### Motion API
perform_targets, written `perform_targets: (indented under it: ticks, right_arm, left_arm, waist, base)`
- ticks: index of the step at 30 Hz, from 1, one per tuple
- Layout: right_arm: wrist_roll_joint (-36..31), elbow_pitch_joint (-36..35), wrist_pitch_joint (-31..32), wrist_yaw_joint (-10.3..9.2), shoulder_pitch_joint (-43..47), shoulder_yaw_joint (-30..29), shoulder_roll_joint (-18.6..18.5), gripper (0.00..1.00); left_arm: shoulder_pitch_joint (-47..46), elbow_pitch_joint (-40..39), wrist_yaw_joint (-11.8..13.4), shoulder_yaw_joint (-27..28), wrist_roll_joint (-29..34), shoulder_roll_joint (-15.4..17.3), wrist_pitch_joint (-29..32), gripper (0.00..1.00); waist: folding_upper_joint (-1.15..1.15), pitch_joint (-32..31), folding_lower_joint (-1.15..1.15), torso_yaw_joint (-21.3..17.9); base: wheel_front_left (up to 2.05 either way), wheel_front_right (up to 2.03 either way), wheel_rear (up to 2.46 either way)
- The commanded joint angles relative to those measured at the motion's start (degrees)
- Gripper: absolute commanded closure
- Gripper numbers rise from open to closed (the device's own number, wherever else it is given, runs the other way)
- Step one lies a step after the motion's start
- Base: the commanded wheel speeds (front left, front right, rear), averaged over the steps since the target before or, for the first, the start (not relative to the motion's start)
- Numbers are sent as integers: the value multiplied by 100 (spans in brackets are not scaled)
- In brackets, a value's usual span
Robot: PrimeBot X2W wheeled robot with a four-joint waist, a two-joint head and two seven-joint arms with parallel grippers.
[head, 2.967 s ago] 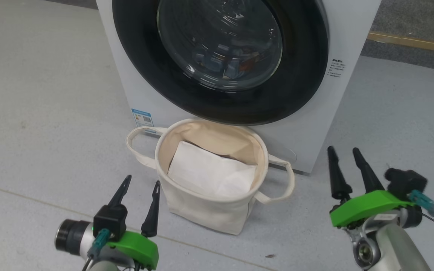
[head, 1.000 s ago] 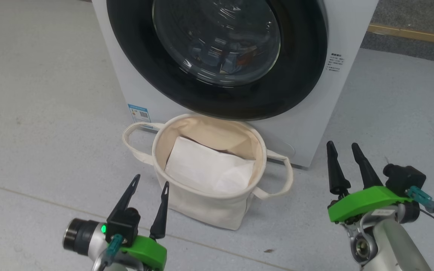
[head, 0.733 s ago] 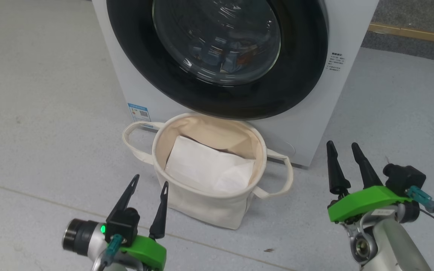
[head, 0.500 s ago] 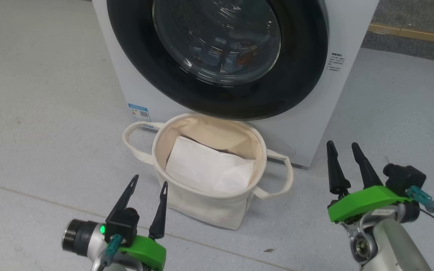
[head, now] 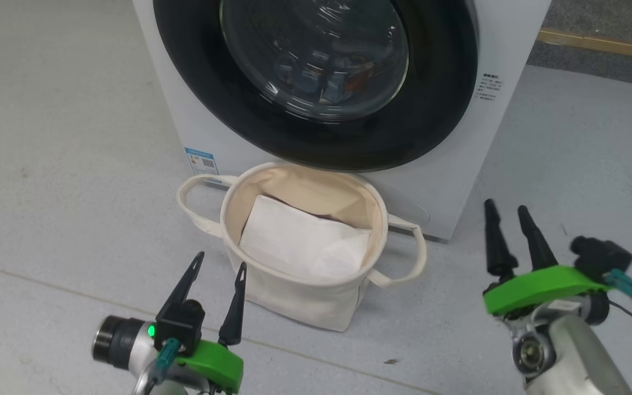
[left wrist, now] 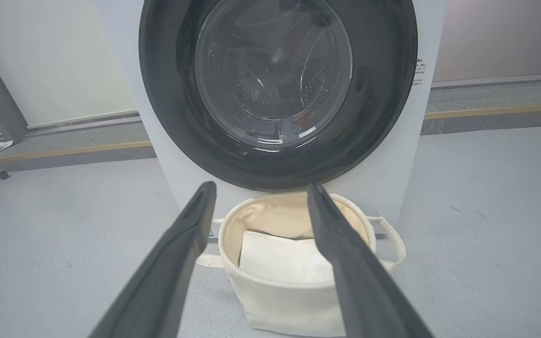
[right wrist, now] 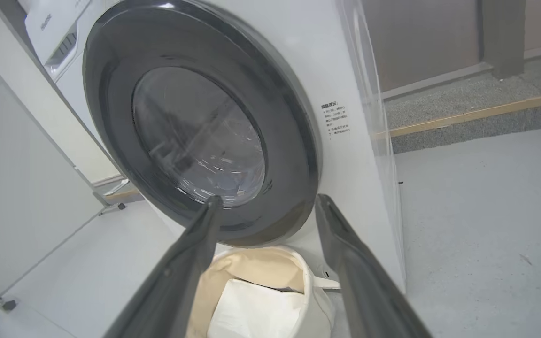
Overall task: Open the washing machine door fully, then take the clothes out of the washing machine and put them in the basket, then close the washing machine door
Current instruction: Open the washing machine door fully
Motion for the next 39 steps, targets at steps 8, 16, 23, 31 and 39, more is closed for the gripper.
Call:
perform_targets:
  ticks: [8, 16, 23, 31, 39]
  right_arm:
    - [2773, 385, 84, 0, -1002, -271, 8, 100]
    - [5036, 619, 980, 0, -2166, -1114, -34, 100]
    - [6083, 1229, 2009, 0, -3097, -1629, -356, 100]
    - [6771, 1971, 3166, 0, -3871, -1851, -783, 100]
    - [6927, 2632, 3778, 0, -4406, -1825, -1069, 100]
  left_arm:
    - [-427, -178, 140, 55, 82, 115, -30, 0]
    - [-842, -242, 194, -67, 162, 41, -16, 0]
    - [-1214, -208, 218, -180, 238, -18, -35, 0]
    - [-1467, -229, 228, -305, 243, -115, -45, 0]
    - [-1597, -106, 257, -408, 214, -176, -102, 0]
  waist:
    - [0, 317, 0, -17]
    - [0, 1146, 0, 65]
    - [0, 1713, 0, 196]
    - [0, 2103, 0, 361]
    - [0, 2330, 0, 488]
  base:
    - [0, 0, 0]
    - [0, 0, 0]
    - [0, 0, 0]
    - [0, 0, 0]
    - [0, 0, 0]
